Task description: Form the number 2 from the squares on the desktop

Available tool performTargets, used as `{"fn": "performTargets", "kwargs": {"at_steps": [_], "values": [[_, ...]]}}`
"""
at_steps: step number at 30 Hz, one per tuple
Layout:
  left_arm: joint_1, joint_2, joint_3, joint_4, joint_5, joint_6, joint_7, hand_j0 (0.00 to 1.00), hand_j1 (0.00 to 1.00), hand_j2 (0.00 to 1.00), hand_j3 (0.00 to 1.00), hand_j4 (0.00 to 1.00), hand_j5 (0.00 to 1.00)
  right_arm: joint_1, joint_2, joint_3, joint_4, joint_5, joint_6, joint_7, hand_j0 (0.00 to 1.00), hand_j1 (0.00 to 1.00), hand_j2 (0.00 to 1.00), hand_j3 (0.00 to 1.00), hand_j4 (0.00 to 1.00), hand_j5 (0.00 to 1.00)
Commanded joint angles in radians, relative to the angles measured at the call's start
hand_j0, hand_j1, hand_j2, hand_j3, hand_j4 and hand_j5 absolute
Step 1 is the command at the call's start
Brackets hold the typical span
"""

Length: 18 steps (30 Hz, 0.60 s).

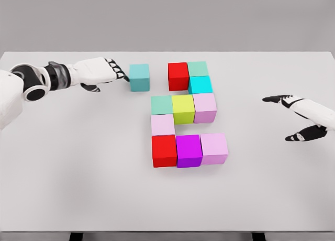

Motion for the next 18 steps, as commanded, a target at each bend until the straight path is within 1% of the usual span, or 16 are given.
{"fn": "performTargets", "kwargs": {"at_steps": [1, 2, 4, 11, 12, 15, 16, 18], "values": [[0.000, 0.001, 0.002, -0.017, 0.005, 0.001, 0.000, 0.88, 0.88, 0.88, 0.88, 0.88, 0.88, 0.000, -0.005, -0.011, 0.001, -0.010, 0.002, -0.003, 1.00, 1.00, 1.00, 1.00, 1.00, 1.00], [0.000, -0.001, 0.002, -0.018, 0.005, 0.001, 0.000, 0.88, 0.88, 0.88, 0.88, 0.88, 0.88, 0.006, -0.004, -0.030, 0.008, -0.010, 0.002, -0.003, 1.00, 1.00, 1.00, 1.00, 1.00, 1.00], [0.000, -0.001, 0.002, -0.025, 0.005, 0.001, -0.001, 0.88, 0.88, 0.88, 0.88, 0.88, 0.88, 0.040, -0.001, -0.070, 0.006, -0.011, 0.002, -0.003, 1.00, 1.00, 1.00, 1.00, 1.00, 1.00], [0.000, -0.001, 0.002, -0.026, 0.005, 0.001, -0.001, 0.88, 0.88, 0.88, 0.88, 0.88, 0.88, 0.048, -0.001, -0.073, 0.005, -0.017, 0.002, -0.004, 1.00, 1.00, 1.00, 1.00, 1.00, 1.00], [-0.003, -0.001, 0.003, 0.014, 0.005, 0.001, -0.001, 0.90, 0.90, 0.90, 0.90, 0.90, 0.90, 0.051, 0.010, -0.073, -0.008, -0.106, 0.002, -0.007, 1.00, 1.00, 1.00, 1.00, 1.00, 1.00], [-0.005, -0.001, 0.003, 0.026, 0.003, 0.001, 0.000, 0.90, 0.90, 0.90, 0.90, 0.90, 0.90, 0.049, 0.022, -0.073, -0.008, -0.112, 0.002, -0.007, 1.00, 1.00, 1.00, 1.00, 1.00, 1.00], [-0.009, -0.002, 0.003, 0.041, 0.001, 0.001, 0.000, 0.90, 0.90, 0.90, 0.90, 0.90, 0.90, 0.051, 0.030, -0.073, -0.008, -0.143, 0.002, -0.007, 1.00, 1.00, 1.00, 1.00, 1.00, 1.00], [-0.009, -0.004, 0.003, 0.047, 0.001, 0.001, -0.001, 0.90, 0.90, 0.90, 0.90, 0.90, 0.90, 0.054, 0.035, -0.073, -0.009, -0.152, 0.002, -0.007, 1.00, 1.00, 1.00, 1.00, 1.00, 1.00]]}}
